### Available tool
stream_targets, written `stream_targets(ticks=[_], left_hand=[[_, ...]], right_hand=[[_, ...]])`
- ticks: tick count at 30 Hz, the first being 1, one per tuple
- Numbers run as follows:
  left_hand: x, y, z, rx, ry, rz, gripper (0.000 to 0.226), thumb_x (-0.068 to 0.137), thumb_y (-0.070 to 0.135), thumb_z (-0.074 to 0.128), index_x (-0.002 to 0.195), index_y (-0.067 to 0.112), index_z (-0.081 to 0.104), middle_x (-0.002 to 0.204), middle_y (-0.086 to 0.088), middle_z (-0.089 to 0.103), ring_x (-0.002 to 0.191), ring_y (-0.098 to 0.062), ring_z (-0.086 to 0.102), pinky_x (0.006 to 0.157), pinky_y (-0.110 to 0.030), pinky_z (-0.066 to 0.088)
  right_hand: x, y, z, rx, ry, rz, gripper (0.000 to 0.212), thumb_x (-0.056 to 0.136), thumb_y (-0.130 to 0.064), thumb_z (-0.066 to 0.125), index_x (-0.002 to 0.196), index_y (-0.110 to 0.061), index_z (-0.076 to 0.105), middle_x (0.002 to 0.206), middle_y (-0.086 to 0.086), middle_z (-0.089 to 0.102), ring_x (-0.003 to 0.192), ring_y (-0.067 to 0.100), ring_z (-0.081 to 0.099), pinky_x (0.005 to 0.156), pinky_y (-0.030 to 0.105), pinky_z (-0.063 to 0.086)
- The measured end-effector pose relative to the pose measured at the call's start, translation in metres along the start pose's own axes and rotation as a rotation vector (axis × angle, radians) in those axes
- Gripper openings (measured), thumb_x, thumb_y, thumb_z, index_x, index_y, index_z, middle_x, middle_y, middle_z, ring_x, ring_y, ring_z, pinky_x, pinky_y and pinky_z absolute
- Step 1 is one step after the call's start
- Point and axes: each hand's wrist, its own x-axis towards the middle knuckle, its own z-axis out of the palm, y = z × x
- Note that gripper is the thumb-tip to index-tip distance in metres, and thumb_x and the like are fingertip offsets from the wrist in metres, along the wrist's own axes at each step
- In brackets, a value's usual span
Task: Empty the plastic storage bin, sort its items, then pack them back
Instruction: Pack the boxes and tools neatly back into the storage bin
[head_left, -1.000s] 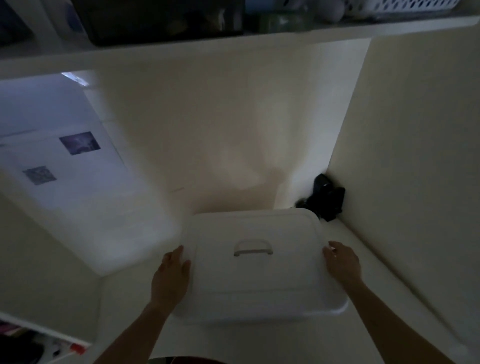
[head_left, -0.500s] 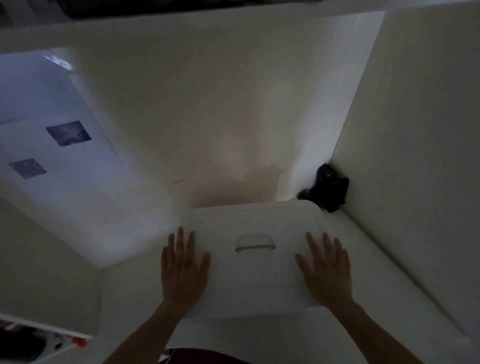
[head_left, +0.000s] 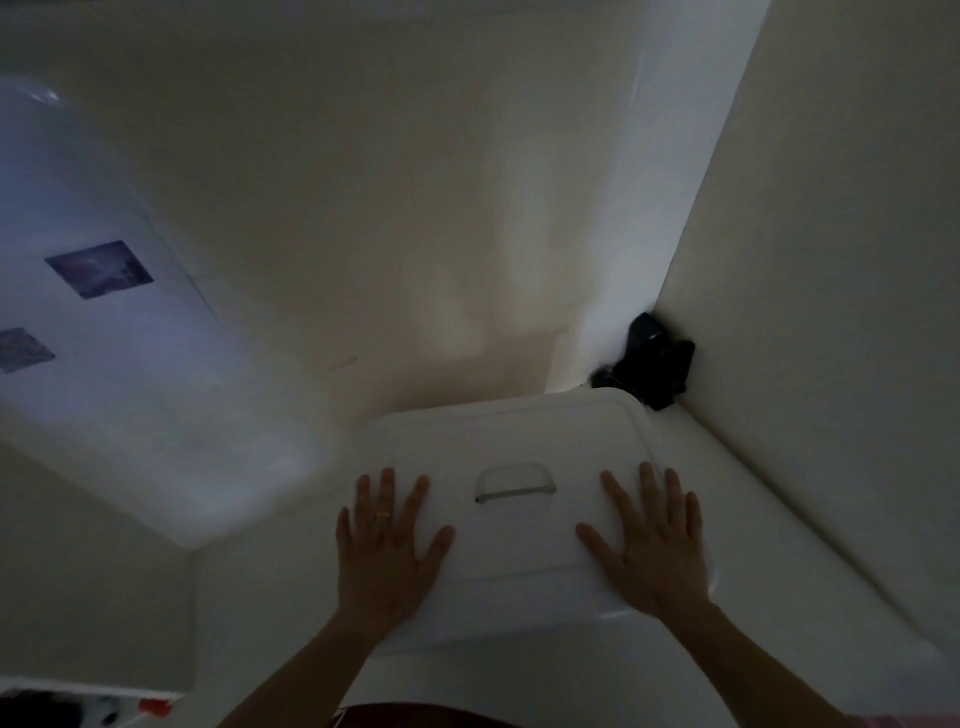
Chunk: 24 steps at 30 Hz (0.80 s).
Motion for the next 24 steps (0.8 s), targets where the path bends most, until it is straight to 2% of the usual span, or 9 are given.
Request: stream_targets(ticks=[4,5,7,10,17,24], left_hand=[[0.017,-0.002,-0.011,-0.033,0.051,0.050,0.064,0.088,0.070,0.035,0.139,0.035,0.050,0.150,-0.011,0.042,0.141,-0.036,0.032,0.115,-0.052,0.025],[0.020,-0.003,-0.011,-0.030,0.067,0.081,0.062,0.088,0.068,0.036,0.138,0.034,0.051,0.150,-0.013,0.042,0.141,-0.036,0.032,0.116,-0.051,0.024],[0.022,-0.005,-0.008,-0.036,0.064,0.160,0.062,0.090,0.067,0.036,0.144,0.036,0.042,0.157,-0.010,0.030,0.146,-0.032,0.024,0.118,-0.048,0.020],[0.020,-0.007,0.000,-0.026,0.024,0.221,0.063,0.093,0.066,0.029,0.150,0.040,0.027,0.163,-0.003,0.015,0.150,-0.026,0.015,0.120,-0.046,0.016],[0.018,-0.004,0.004,-0.041,0.061,0.219,0.063,0.093,0.062,0.038,0.150,0.039,0.029,0.162,-0.001,0.018,0.149,-0.025,0.016,0.119,-0.048,0.019],[0.017,-0.003,0.002,-0.020,0.055,0.223,0.062,0.093,0.064,0.033,0.150,0.039,0.029,0.162,-0.001,0.019,0.149,-0.025,0.018,0.119,-0.048,0.019]], right_hand=[[0.016,-0.015,-0.009,0.019,0.030,-0.012,0.086,0.080,-0.082,0.024,0.142,-0.027,0.048,0.153,0.020,0.036,0.148,0.042,0.014,0.120,0.055,0.004],[0.020,-0.022,-0.012,0.049,0.035,-0.023,0.088,0.080,-0.083,0.021,0.141,-0.026,0.048,0.153,0.019,0.036,0.148,0.041,0.015,0.120,0.054,0.007],[0.023,-0.034,-0.013,0.105,0.013,-0.056,0.090,0.080,-0.085,0.011,0.149,-0.032,0.034,0.161,0.013,0.022,0.150,0.035,0.009,0.122,0.050,0.007],[0.023,-0.039,-0.001,0.090,-0.008,-0.108,0.083,0.082,-0.084,0.010,0.154,-0.042,0.017,0.165,0.008,0.009,0.152,0.031,0.002,0.123,0.048,0.006],[0.020,-0.038,0.007,0.073,0.040,-0.104,0.078,0.087,-0.080,0.019,0.153,-0.040,0.024,0.164,0.009,0.014,0.151,0.033,0.009,0.121,0.049,0.009],[0.018,-0.039,0.006,0.107,0.029,-0.110,0.078,0.086,-0.080,0.020,0.153,-0.040,0.021,0.164,0.009,0.010,0.152,0.031,0.004,0.122,0.048,0.005]])
